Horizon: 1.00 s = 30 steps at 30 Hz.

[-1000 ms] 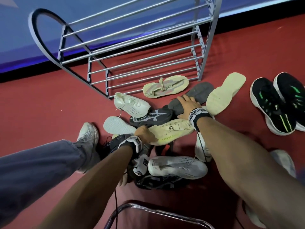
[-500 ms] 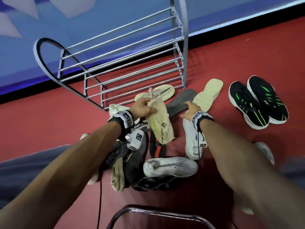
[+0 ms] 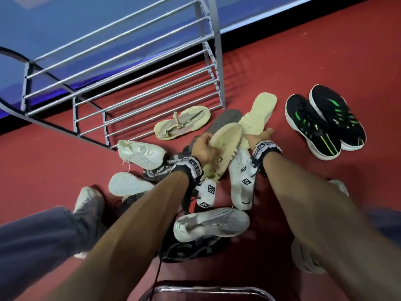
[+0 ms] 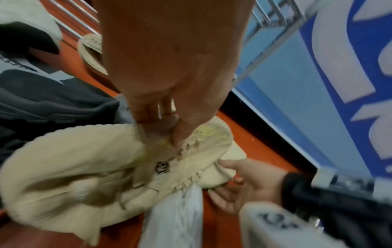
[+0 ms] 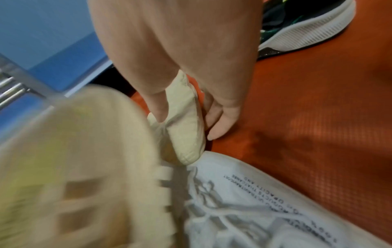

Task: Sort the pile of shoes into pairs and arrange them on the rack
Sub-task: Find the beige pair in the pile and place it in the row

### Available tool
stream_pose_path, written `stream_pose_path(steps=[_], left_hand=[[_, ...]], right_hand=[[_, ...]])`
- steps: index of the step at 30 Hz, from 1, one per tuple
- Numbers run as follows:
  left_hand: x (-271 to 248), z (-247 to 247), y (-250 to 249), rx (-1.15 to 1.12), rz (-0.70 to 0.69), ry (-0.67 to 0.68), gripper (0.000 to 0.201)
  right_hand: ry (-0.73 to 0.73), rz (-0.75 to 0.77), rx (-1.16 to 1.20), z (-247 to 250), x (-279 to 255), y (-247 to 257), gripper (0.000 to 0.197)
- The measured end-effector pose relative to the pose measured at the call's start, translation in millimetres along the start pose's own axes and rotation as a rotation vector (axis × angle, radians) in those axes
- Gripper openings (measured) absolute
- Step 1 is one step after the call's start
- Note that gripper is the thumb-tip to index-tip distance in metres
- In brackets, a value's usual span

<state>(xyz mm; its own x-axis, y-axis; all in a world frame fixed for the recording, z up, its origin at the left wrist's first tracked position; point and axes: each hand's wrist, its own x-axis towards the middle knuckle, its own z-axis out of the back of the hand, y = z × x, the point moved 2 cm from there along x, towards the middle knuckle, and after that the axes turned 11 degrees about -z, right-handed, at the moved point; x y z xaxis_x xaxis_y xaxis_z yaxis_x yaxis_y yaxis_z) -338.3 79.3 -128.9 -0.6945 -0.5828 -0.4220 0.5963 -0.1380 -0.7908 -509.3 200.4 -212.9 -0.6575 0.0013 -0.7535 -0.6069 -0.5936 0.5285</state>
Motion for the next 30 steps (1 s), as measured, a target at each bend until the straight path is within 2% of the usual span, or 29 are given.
stream_pose_path(steps=[2,4,7,10,12,15,18,20,22,25,28,30], left_hand=[[-0.6,-8.1,5.5,0.225,0.025,0.074,0.04],[0.3,-11.0,16.4,0.395,0.053,0.082,0.049],[1.6,-9.3,30.5,0.43,0.069,0.07,0.043],[0.3,-0.1,30.9,0.406,0.024,0.051,0.032],[-3.2,13.6,28.5,0.378,-0.005,-0.032,0.034],[-12.5,44.9,24.7,0.371,-0.003,-0.162,0.042],[-27.3,75.7,34.4,0.391,0.081,-0.163,0.036],[-35.7,85.7,49.1,0.406,0.13,-0.115,0.027],[-40.3,87.5,68.4,0.373,0.168,-0.042,0.021],[-49.4,84.4,85.6,0.325,0.177,0.033,0.028],[-58.5,83.3,85.5,0.269,0.161,0.022,0.027],[-57.4,84.5,86.6,0.265,0.144,-0.012,0.033]], right_hand=[[0.074,-0.104,-0.01,-3.0,8.7,-3.3,0.11],[0.149,-0.118,-0.01,-6.4,33.7,-11.5,0.092],[0.2,-0.144,0.094,-6.1,36.9,-12.8,0.065],[0.282,-0.147,0.199,-7.1,9.3,4.0,0.054],[0.299,-0.111,0.289,-8.6,-2.3,13.9,0.039],[0.38,-0.15,0.471,-13.8,-14.2,21.0,0.05],[0.472,-0.124,0.499,-20.2,-34.7,20.5,0.029],[0.548,-0.045,0.464,-26.3,-48.9,13.7,0.033],[0.495,0.132,0.327,-31.3,-53.7,3.2,0.043],[0.248,0.394,0.101,-26.7,-58.8,-3.0,0.027],[0.094,0.491,-0.233,-21.8,-49.8,-10.0,0.044],[0.083,0.531,-0.456,-20.8,-46.3,-12.8,0.034]])
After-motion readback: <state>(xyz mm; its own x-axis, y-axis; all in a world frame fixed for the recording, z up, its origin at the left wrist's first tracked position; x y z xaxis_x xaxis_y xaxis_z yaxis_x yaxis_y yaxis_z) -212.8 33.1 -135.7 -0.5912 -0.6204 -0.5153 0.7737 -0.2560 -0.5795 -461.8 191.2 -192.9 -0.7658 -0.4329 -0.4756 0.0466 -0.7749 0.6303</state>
